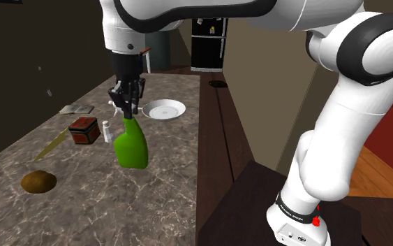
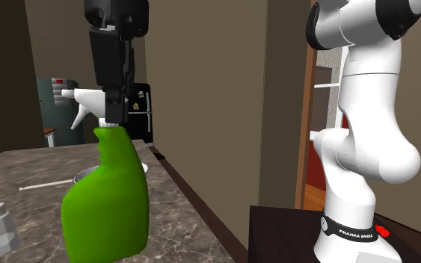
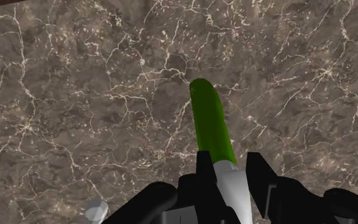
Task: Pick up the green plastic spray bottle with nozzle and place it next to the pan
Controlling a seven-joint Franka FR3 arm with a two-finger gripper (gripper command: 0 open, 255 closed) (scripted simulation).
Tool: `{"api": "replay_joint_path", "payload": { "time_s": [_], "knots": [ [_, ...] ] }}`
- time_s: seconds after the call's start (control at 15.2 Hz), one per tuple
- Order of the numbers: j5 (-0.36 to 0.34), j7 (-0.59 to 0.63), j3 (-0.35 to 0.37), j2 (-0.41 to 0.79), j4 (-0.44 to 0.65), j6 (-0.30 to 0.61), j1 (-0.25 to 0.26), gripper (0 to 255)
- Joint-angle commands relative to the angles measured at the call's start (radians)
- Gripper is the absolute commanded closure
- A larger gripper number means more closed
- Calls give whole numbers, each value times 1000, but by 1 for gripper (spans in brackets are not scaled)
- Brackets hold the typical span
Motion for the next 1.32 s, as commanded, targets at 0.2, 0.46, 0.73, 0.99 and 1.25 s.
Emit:
{"api": "replay_joint_path", "payload": {
  "time_s": [0.2,0.46,0.73,0.99,1.25],
  "knots": [
    [17,-126,-66,-44,-45,-5,-56,255],
    [21,-224,-121,-60,-62,-10,-99,255],
    [21,-320,-175,-58,-59,-19,-142,255],
    [20,-414,-228,-40,-38,-30,-184,255],
    [20,-507,-278,-6,3,-44,-227,255]
  ]
}}
